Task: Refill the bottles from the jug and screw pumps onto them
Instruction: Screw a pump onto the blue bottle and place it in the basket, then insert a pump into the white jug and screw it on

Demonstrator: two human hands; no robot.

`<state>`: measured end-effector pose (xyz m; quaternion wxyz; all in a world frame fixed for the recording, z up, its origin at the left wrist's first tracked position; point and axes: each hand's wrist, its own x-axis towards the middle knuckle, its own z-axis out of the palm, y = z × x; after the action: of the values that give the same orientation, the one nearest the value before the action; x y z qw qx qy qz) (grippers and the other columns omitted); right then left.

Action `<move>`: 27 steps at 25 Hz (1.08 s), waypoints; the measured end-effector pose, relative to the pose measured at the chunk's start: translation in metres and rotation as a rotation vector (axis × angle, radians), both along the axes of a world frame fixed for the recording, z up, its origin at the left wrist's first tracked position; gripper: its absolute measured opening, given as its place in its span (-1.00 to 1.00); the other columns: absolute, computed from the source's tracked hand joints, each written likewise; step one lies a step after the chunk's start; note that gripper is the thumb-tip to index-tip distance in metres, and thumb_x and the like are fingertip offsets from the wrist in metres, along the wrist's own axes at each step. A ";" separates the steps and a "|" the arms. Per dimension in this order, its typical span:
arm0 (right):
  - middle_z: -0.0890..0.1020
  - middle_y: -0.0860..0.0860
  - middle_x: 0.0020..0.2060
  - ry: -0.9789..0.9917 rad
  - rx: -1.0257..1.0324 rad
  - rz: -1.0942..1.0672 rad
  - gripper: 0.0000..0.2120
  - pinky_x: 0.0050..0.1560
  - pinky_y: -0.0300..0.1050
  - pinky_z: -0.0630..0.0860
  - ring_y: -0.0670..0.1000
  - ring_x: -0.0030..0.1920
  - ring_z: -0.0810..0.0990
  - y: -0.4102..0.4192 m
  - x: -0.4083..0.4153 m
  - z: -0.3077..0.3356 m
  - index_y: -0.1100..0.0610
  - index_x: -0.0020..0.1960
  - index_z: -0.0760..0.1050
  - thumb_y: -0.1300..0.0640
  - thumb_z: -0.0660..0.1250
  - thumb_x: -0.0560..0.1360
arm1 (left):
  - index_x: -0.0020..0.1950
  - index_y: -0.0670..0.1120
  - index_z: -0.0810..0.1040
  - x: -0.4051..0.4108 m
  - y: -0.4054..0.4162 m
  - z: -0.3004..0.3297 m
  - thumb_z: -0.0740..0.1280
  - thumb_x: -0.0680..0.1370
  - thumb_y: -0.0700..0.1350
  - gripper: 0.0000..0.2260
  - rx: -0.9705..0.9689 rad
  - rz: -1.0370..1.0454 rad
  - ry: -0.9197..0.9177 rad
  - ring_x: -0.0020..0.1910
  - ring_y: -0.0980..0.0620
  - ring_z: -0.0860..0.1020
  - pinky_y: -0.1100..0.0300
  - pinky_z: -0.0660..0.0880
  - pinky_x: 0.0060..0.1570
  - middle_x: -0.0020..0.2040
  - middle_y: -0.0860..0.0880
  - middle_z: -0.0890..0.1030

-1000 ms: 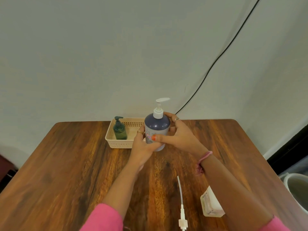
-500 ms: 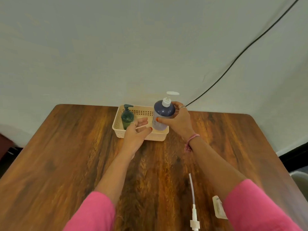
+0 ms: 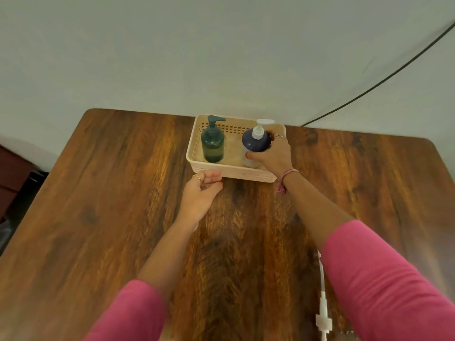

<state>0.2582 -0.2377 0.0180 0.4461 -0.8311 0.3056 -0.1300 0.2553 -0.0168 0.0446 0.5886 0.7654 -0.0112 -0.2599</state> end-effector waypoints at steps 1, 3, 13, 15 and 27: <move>0.56 0.07 0.18 -0.006 0.012 0.001 -0.28 0.20 -0.07 0.49 0.03 0.18 0.52 0.000 0.001 -0.005 0.13 0.25 0.42 0.07 0.63 0.18 | 0.14 -0.01 0.58 0.002 0.001 -0.003 0.35 0.52 -0.23 -0.77 0.013 0.000 0.005 0.05 0.14 0.57 0.05 0.51 0.22 0.04 0.06 0.63; 0.56 0.06 0.19 -0.016 0.008 -0.005 -0.28 0.21 -0.08 0.49 0.01 0.19 0.52 -0.001 0.001 -0.009 0.13 0.27 0.41 0.09 0.62 0.19 | 0.16 0.00 0.57 0.005 0.002 -0.008 0.35 0.53 -0.22 -0.76 0.037 -0.005 0.013 0.06 0.15 0.56 0.04 0.50 0.22 0.04 0.08 0.63; 0.53 0.00 0.17 0.065 -0.104 0.070 -0.55 0.08 -0.21 0.56 -0.11 0.05 0.57 0.003 -0.075 0.034 0.09 0.28 0.44 0.15 0.43 0.42 | 0.11 0.04 0.58 -0.021 0.014 -0.010 0.34 0.53 -0.21 -0.78 0.079 -0.071 -0.031 0.05 0.17 0.56 0.03 0.51 0.21 0.03 0.13 0.62; 0.59 -0.04 0.06 0.052 -0.145 0.161 -0.71 0.06 -0.30 0.54 -0.18 -0.02 0.58 0.013 -0.128 0.044 0.05 0.18 0.52 0.26 0.35 0.48 | 0.10 0.06 0.58 -0.036 0.018 -0.010 0.34 0.53 -0.22 -0.77 0.081 -0.081 -0.031 0.05 0.17 0.56 0.04 0.51 0.21 0.02 0.14 0.62; 0.49 -0.02 0.22 0.523 -0.479 0.676 -0.61 0.01 -0.18 0.54 0.03 0.09 0.58 0.042 -0.368 -0.016 -0.03 0.28 0.48 0.27 0.28 0.51 | 0.09 0.06 0.59 -0.170 -0.006 -0.019 0.33 0.53 -0.20 -0.79 0.059 -0.253 0.041 0.08 0.14 0.56 0.11 0.51 0.18 0.05 0.11 0.63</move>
<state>-0.1095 -0.1954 0.0021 0.1680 -0.9678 0.0820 0.1684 0.0853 -0.0227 0.0260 0.5285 0.7694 -0.0878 -0.3479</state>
